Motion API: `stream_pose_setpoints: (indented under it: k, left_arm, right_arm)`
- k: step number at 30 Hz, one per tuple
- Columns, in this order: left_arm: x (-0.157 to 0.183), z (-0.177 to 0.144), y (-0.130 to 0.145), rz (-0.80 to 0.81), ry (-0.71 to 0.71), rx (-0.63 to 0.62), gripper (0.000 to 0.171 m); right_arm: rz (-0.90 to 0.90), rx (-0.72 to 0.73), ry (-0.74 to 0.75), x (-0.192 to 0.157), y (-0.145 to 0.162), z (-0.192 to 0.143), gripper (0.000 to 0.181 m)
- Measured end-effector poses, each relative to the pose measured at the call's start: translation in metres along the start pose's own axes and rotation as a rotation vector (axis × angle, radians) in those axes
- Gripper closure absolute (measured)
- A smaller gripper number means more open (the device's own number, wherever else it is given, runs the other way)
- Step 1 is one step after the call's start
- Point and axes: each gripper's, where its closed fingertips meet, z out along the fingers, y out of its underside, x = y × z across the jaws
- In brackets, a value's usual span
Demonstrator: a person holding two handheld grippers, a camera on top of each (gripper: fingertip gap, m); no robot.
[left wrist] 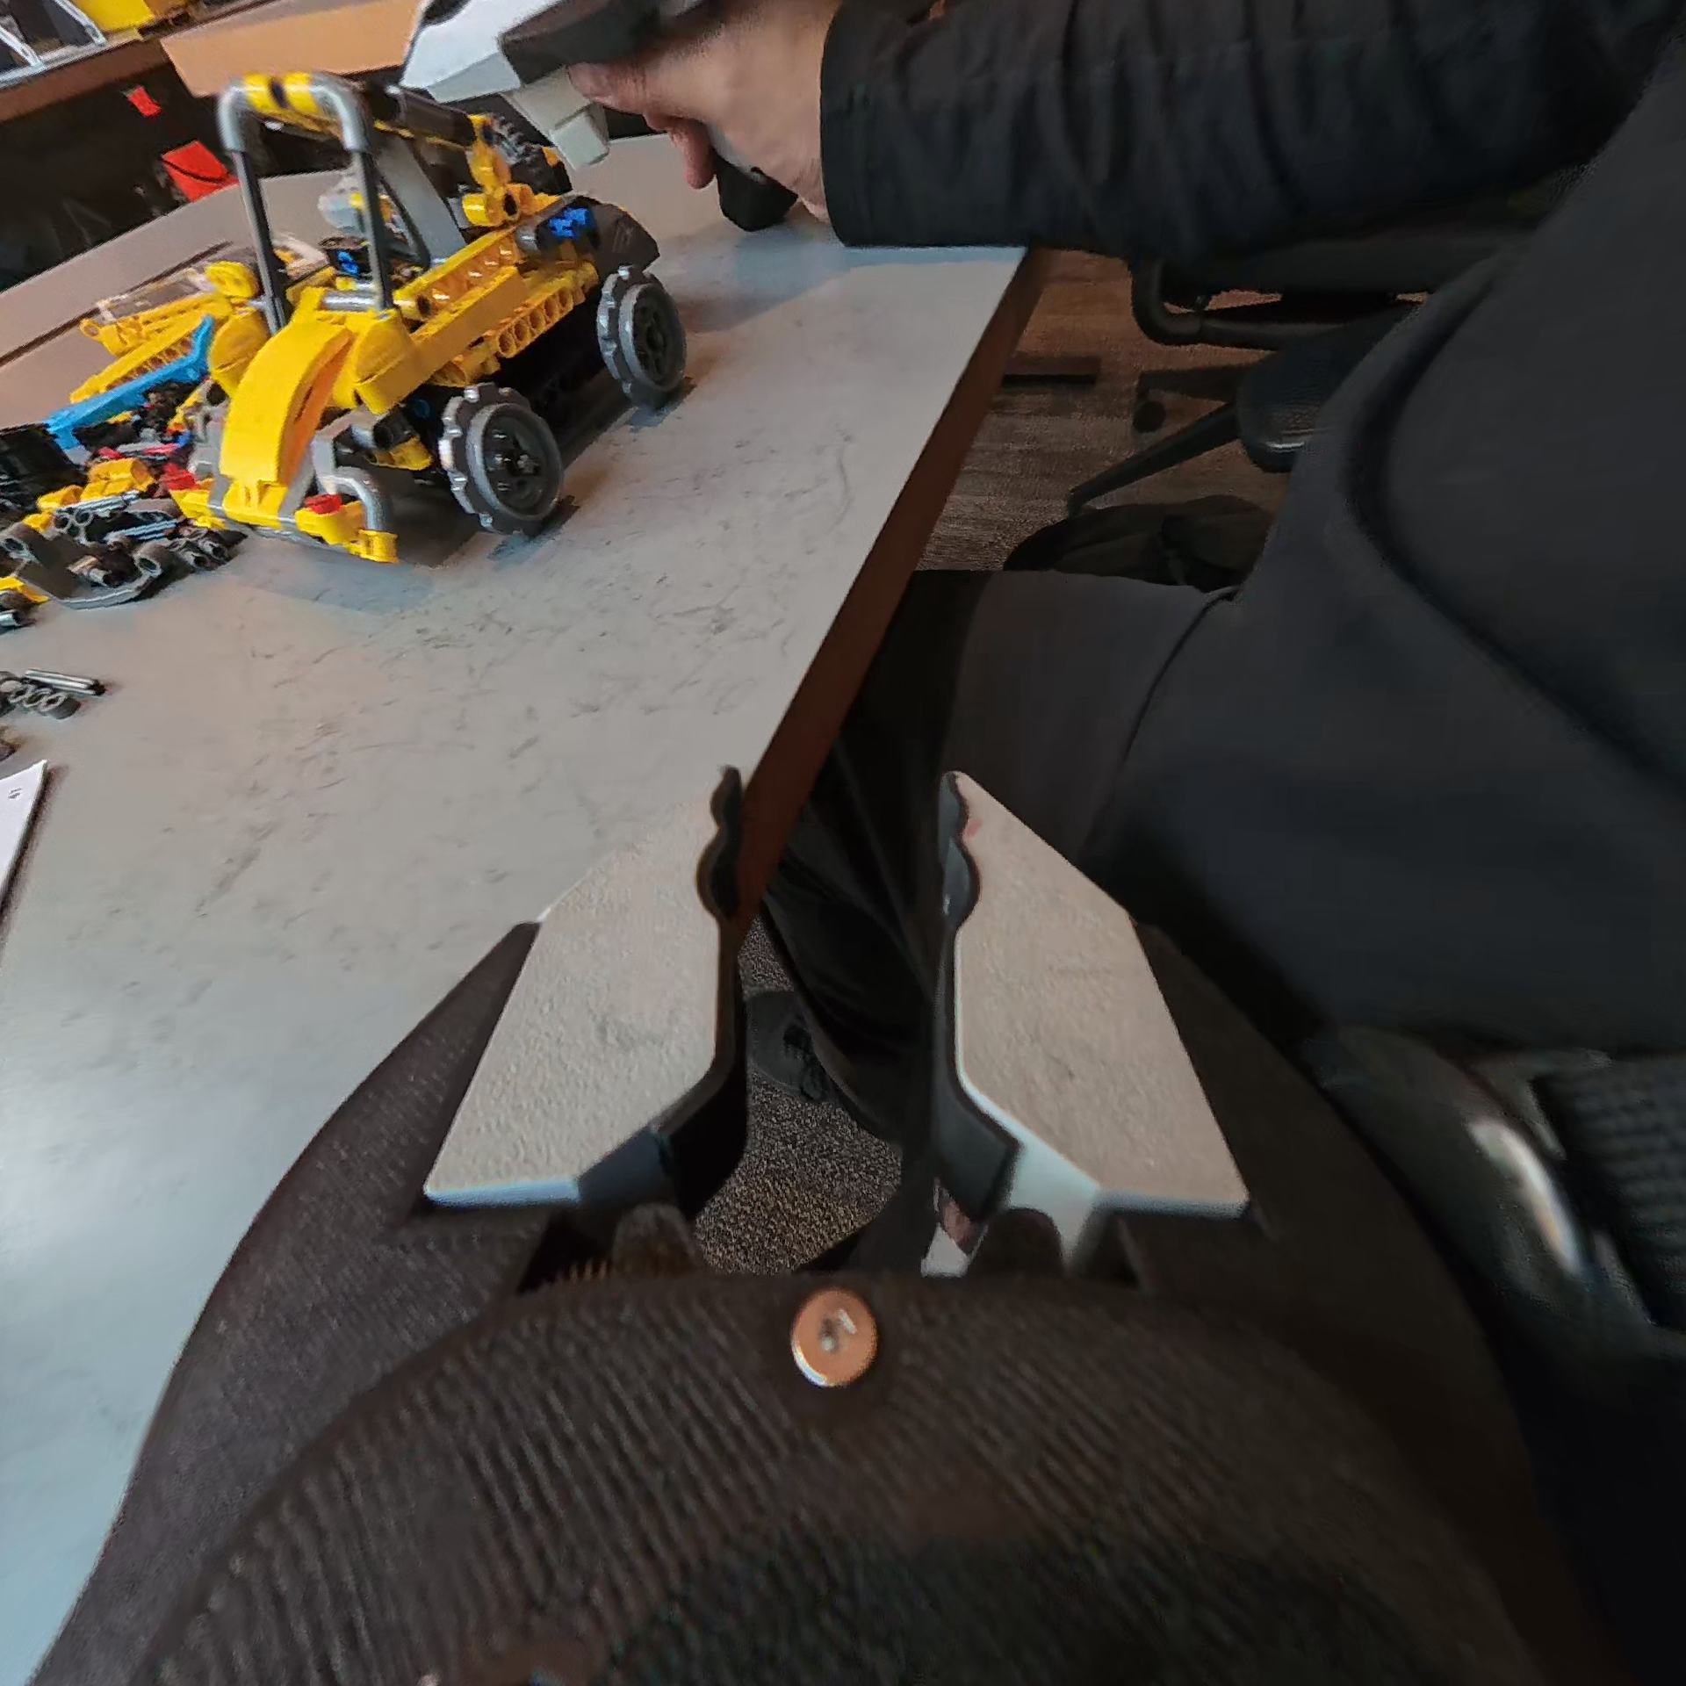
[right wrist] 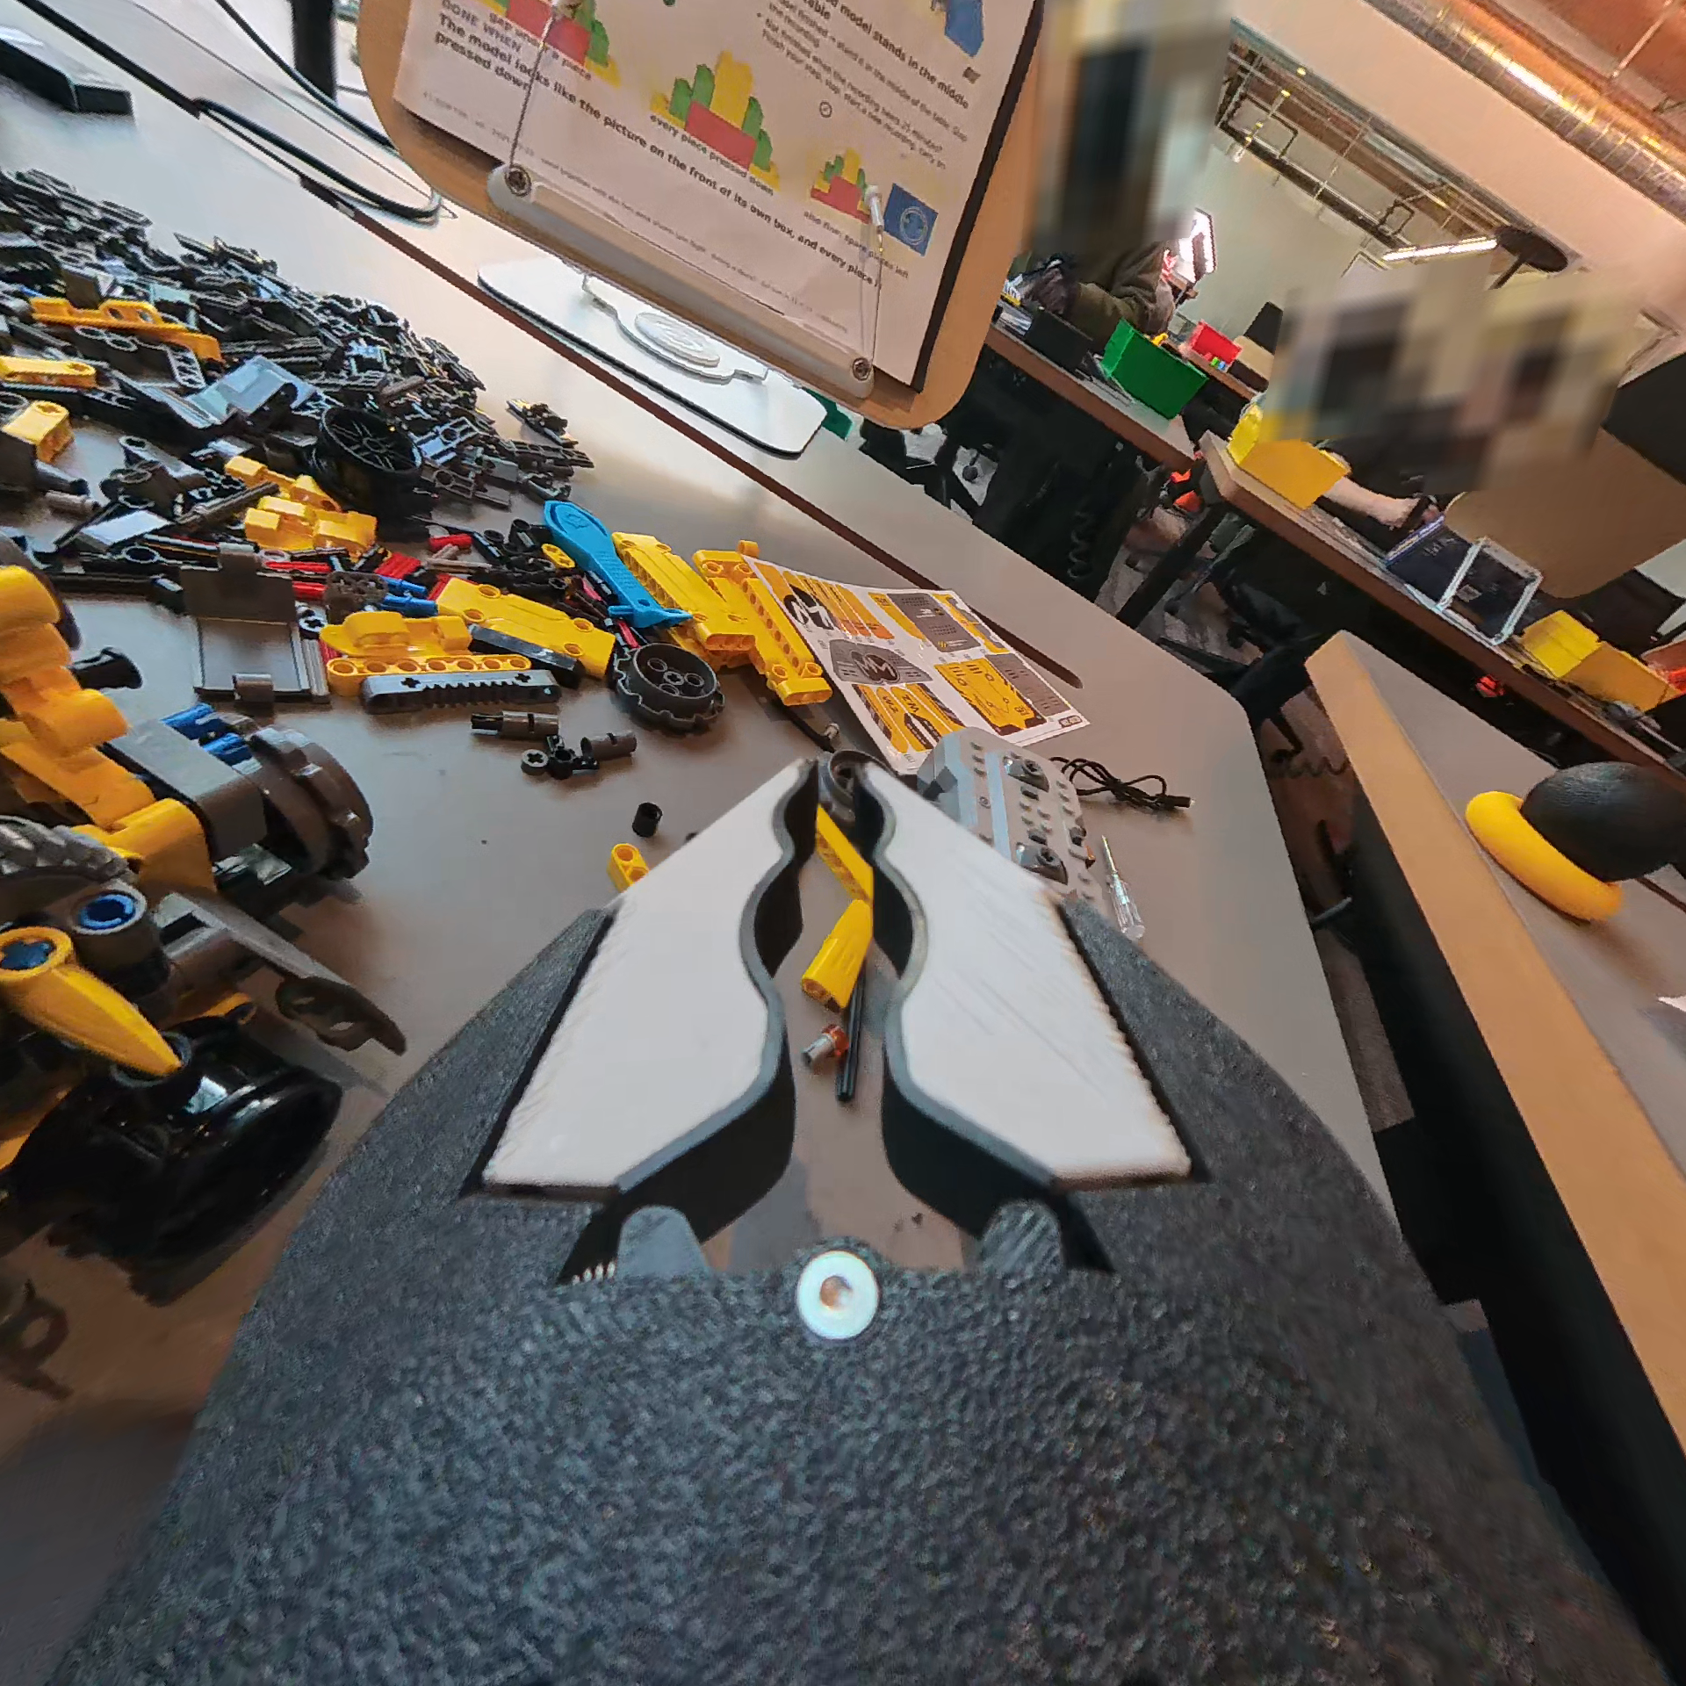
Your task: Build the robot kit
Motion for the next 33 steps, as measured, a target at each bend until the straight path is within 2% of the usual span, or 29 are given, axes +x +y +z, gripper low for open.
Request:
stream_pose_setpoints:
  k: [3, 6, 8, 14, 15, 18, 20, 22, 23, 24, 25, 27, 30, 33]
  left_arm:
    - [-0.01, -0.005, 0.001, -0.042, -0.016, 0.014, 0.132]
    - [-0.027, -0.015, -0.003, -0.12, -0.07, 0.058, 0.142]
    - [-0.035, -0.023, -0.007, -0.169, -0.094, 0.091, 0.144]
    - [-0.045, -0.046, -0.022, -0.31, -0.085, 0.215, 0.164]
    - [-0.046, -0.048, -0.021, -0.321, -0.088, 0.219, 0.171]
    - [-0.055, -0.052, -0.012, -0.376, -0.142, 0.187, 0.171]
    - [-0.064, -0.057, -0.003, -0.392, -0.231, 0.16, 0.171]
    - [-0.064, -0.059, 0.006, -0.398, -0.283, 0.127, 0.171]
    - [-0.06, -0.059, 0.01, -0.401, -0.284, 0.1, 0.171]
    - [-0.058, -0.059, 0.011, -0.39, -0.286, 0.081, 0.171]
    - [-0.058, -0.06, 0.012, -0.371, -0.304, 0.066, 0.171]
    - [-0.065, -0.066, 0.011, -0.366, -0.361, 0.046, 0.171]
    - [-0.086, -0.086, 0.008, -0.412, -0.477, 0.054, 0.171]
    - [-0.117, -0.13, 0.006, -0.403, -0.653, 0.016, 0.15]
  right_arm:
    - [0.079, 0.016, 0.0, 0.009, -0.001, -0.001, 0.175]
    - [0.152, 0.003, 0.001, 0.017, 0.003, 0.0, 0.165]
    - [0.154, -0.025, 0.011, 0.018, 0.007, 0.003, 0.159]
    - [0.143, -0.08, 0.047, 0.022, 0.014, 0.008, 0.152]
    - [0.155, -0.096, 0.054, 0.024, 0.017, 0.01, 0.147]
    - [0.176, -0.15, 0.036, 0.024, 0.025, 0.015, 0.144]
    - [0.169, -0.175, 0.024, 0.022, 0.028, 0.017, 0.143]
    - [0.127, -0.181, 0.087, 0.029, 0.029, 0.017, 0.151]
    - [0.096, -0.176, 0.134, 0.034, 0.029, 0.014, 0.159]
    - [0.064, -0.165, 0.18, 0.039, 0.026, 0.011, 0.174]
    - [0.033, -0.143, 0.22, 0.042, 0.021, 0.005, 0.181]
    - [0.028, -0.031, 0.286, 0.045, 0.0, -0.009, 0.181]
    - [0.096, 0.077, 0.262, 0.032, -0.027, -0.038, 0.181]
    - [0.079, 0.285, 0.214, 0.009, -0.084, -0.087, 0.181]
